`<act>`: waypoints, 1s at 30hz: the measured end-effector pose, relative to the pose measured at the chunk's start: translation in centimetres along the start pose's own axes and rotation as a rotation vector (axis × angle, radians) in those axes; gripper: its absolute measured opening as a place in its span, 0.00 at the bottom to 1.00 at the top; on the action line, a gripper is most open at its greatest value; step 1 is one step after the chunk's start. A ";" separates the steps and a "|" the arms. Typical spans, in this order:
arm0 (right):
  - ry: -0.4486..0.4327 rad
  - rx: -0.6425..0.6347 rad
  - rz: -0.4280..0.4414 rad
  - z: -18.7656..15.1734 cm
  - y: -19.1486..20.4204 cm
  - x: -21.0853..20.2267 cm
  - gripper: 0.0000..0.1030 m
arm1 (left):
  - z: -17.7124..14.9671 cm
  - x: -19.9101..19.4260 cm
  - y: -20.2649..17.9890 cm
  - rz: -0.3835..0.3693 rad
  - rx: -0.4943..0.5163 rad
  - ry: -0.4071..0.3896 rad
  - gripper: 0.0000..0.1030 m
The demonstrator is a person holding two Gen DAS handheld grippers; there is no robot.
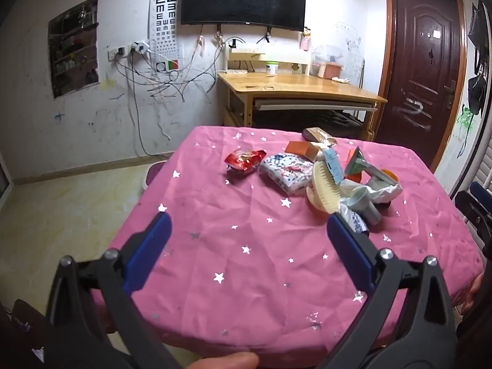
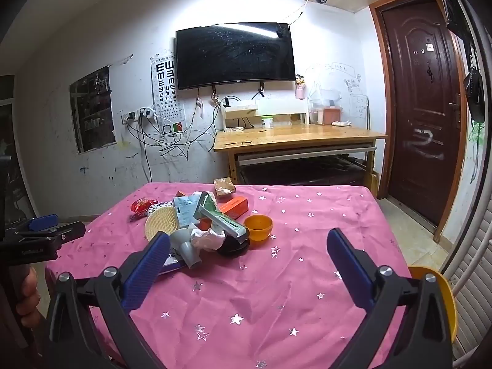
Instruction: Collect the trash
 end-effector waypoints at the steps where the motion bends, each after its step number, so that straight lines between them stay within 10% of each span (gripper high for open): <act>1: -0.007 -0.003 -0.002 0.0 0.0 -0.1 0.93 | 0.0 0.0 0.0 0.000 0.001 0.000 0.94; 30: -0.007 -0.018 0.003 0.3 0.7 -0.3 0.93 | 0.1 0.0 0.8 0.007 -0.007 0.002 0.94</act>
Point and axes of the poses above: each gripper's, at about its wrist camera, not at the fingertips, and x roughly the way its jaws point, y to its left, z to its top, the point moved 4 cm from there along x, roughly the way its jaws point, and after that the axes turned 13 degrees about z, right-handed, at the moved point
